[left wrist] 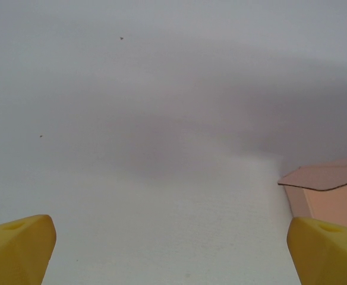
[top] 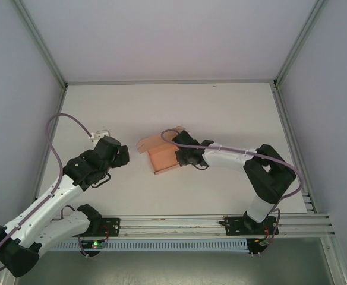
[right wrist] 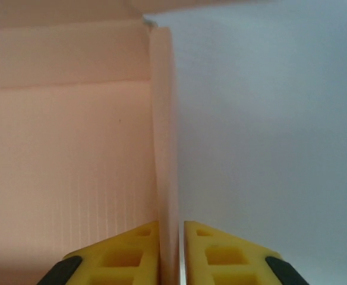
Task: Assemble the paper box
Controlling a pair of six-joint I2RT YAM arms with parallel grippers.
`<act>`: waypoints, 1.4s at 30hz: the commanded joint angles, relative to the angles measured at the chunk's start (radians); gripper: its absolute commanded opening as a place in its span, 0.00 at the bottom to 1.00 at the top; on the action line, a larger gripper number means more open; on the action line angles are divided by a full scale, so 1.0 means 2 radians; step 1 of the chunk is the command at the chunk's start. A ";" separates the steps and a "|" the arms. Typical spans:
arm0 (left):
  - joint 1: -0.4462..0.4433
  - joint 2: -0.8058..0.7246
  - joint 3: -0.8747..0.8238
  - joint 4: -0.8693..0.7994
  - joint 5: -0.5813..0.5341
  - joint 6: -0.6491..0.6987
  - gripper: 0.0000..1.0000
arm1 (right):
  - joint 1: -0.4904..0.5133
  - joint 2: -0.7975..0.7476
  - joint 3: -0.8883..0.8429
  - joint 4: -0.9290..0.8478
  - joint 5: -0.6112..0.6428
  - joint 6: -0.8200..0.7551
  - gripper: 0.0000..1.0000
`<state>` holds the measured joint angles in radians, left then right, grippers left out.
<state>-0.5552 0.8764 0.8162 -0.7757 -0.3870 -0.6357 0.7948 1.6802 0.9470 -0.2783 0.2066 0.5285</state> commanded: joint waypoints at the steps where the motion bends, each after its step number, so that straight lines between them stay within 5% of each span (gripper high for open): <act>1: -0.001 0.001 0.001 0.021 0.036 0.026 1.00 | 0.030 -0.033 -0.029 0.028 0.081 0.139 0.21; 7: -0.001 -0.001 -0.021 0.066 0.125 0.071 1.00 | 0.054 -0.076 -0.057 0.056 0.093 0.151 0.34; 12: -0.001 0.034 -0.022 0.097 0.169 0.112 1.00 | 0.032 -0.128 -0.053 0.046 0.121 -0.003 0.60; 17: -0.001 0.123 0.024 0.116 0.215 0.178 0.99 | -0.041 -0.160 -0.037 0.059 -0.046 -0.236 0.86; 21: -0.001 0.197 0.076 0.114 0.216 0.225 0.86 | -0.091 -0.132 -0.001 0.028 -0.182 -0.409 0.92; 27: -0.001 0.268 0.137 0.077 0.214 0.286 0.56 | -0.118 -0.058 0.083 -0.026 -0.190 -0.497 0.86; 31: -0.001 0.291 0.156 0.062 0.205 0.304 0.33 | -0.126 -0.018 0.136 -0.082 -0.218 -0.516 0.69; 36: -0.001 0.309 0.168 0.053 0.193 0.309 0.16 | -0.127 0.006 0.163 -0.118 -0.195 -0.504 0.40; 42: 0.000 0.314 0.171 0.057 0.185 0.302 0.00 | -0.126 -0.005 0.155 -0.128 -0.174 -0.496 0.29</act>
<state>-0.5552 1.4956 1.1347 -0.6250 0.0078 -0.0360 0.5514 1.6844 1.2503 -0.4892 -0.1688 -0.4606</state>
